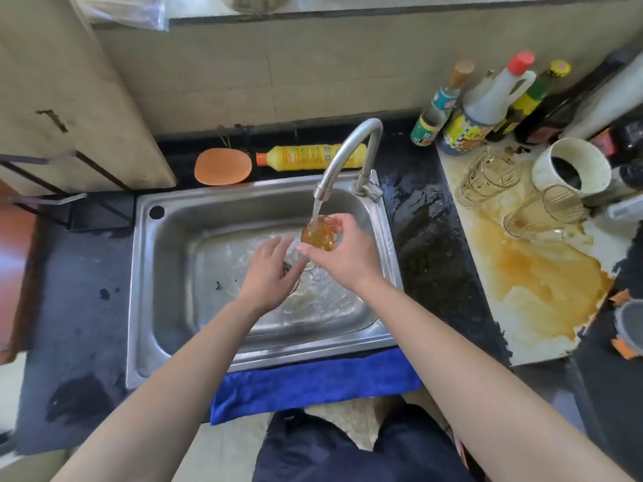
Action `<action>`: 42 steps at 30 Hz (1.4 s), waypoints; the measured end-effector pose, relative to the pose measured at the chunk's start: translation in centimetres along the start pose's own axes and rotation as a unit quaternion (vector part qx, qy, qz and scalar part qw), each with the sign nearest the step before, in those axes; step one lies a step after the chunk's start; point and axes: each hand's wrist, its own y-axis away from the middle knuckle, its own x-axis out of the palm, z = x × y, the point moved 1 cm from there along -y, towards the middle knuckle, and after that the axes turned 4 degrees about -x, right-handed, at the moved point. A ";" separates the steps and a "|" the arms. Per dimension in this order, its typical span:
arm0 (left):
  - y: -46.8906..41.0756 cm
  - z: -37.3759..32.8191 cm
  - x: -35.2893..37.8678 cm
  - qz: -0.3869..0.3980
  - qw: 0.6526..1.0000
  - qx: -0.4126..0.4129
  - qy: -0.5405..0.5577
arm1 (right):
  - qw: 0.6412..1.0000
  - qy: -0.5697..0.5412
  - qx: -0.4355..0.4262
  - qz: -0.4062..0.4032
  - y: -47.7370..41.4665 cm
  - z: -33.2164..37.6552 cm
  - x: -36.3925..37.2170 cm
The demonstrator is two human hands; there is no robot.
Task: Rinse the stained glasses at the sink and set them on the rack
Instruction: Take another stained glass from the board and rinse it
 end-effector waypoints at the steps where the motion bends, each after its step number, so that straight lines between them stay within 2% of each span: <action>1: -0.2 0.0 0.2 0.005 1.000 0.004 0.001 | 1.000 -0.014 0.006 0.000 0.0 -0.1 0.0; 8: 0.5 -0.6 0.1 -0.057 0.998 0.019 0.005 | 0.989 -0.140 0.039 0.007 -0.7 -0.1 0.1; 15: 1.6 0.0 -1.2 -0.076 0.996 -0.033 0.012 | 0.995 -0.065 -0.027 0.066 -0.9 0.2 0.4; 20: 1.8 0.1 -1.9 -0.082 0.995 -0.046 0.022 | 0.996 -0.001 -0.035 0.083 -0.9 -0.5 0.2; 23: 1.9 -0.1 -2.3 -0.077 0.996 -0.040 0.032 | 0.986 0.063 -0.030 0.153 -1.7 -0.7 -0.1; 26: 1.6 0.1 -2.5 -0.064 0.997 -0.010 0.031 | 0.977 0.035 -0.011 0.210 -2.5 -1.1 -0.3; 30: 1.2 0.4 -3.1 -0.040 0.998 -0.003 0.038 | 0.971 -0.010 -0.004 0.239 -2.8 -1.4 -0.5; 35: 1.3 -0.2 -3.9 -0.019 0.985 -0.087 0.148 | 0.982 -0.063 -0.047 0.172 -2.7 -0.7 -0.5; 37: 1.1 0.1 -4.2 -0.010 0.974 -0.111 0.199 | 0.980 -0.064 -0.064 0.178 -2.9 -0.5 -0.3; 42: 0.9 -0.7 -4.6 0.004 0.935 -0.144 0.324 | 0.979 -0.029 -0.010 0.200 -3.2 -0.7 -0.4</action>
